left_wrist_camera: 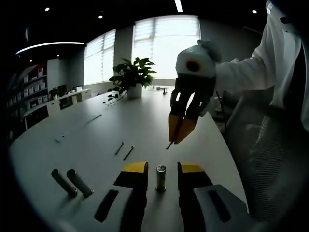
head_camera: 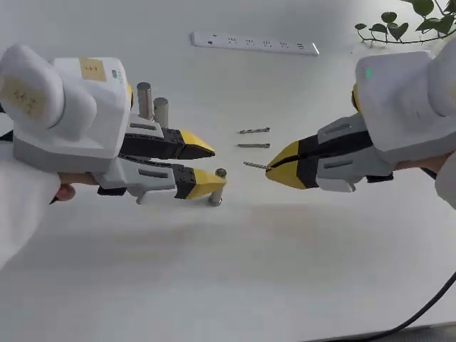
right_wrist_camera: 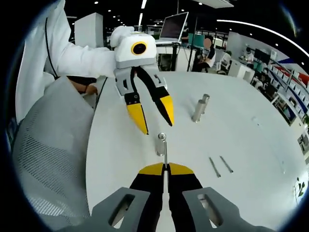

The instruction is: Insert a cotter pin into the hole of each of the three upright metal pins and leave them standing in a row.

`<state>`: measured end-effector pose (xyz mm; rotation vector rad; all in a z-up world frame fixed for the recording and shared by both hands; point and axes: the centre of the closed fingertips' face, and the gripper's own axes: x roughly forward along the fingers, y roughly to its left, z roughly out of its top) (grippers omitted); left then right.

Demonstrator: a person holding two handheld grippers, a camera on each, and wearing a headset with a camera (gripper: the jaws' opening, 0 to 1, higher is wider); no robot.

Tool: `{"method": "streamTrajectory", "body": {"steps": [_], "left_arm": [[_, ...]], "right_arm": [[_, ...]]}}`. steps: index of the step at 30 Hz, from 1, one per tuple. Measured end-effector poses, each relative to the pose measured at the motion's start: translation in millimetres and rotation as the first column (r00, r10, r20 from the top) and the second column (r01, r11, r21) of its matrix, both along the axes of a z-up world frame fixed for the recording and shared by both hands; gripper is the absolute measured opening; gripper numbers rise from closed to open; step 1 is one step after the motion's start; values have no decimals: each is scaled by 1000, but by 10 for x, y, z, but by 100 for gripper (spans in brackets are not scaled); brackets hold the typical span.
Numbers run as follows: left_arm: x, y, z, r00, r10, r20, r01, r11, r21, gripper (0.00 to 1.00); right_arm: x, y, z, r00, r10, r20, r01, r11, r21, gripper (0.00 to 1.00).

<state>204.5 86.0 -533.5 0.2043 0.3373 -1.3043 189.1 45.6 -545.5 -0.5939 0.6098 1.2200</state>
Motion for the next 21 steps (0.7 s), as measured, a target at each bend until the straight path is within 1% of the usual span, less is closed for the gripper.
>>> {"method": "streamTrajectory", "body": {"steps": [1, 2, 4, 8, 12, 15, 17, 19, 21], "left_arm": [[11, -9, -10, 1000, 6, -6, -6, 1000, -7, 21], [21, -13, -27, 1000, 7, -9, -7, 1000, -5, 20], [38, -18, -80, 1000, 10, -13, -10, 1000, 7, 18], [26, -34, -138, 999, 5, -36, -5, 1000, 6, 17], [15, -34, -179, 999, 2, -43, -1, 1000, 16, 15], [9, -29, -202, 998, 0, -60, 1, 1000, 15, 10], [10, -30, -202, 998, 0, -63, 1, 1000, 11, 10], [-2, -34, -203, 998, -6, -68, 7, 1000, 11, 9], [-4, -39, -200, 998, -9, -66, 10, 1000, 11, 7]], "right_arm": [[9, 8, -21, 1000, 7, -1, -7, 1000, -5, 0], [16, 10, -37, 1000, 13, -2, -13, 1000, -11, 0], [65, 0, -93, 1000, 24, -7, -24, 999, -21, 0], [84, 29, -158, 998, 53, -15, -54, 998, -38, 0], [102, 72, -178, 997, 68, -22, -69, 997, -34, 0], [94, 104, -195, 996, 85, -36, -86, 996, -33, 0], [93, 125, -198, 995, 88, -42, -89, 996, -25, 0], [128, 128, -207, 994, 97, -43, -98, 995, -24, 0], [125, 135, -208, 993, 108, -40, -109, 994, -26, 0]]}}
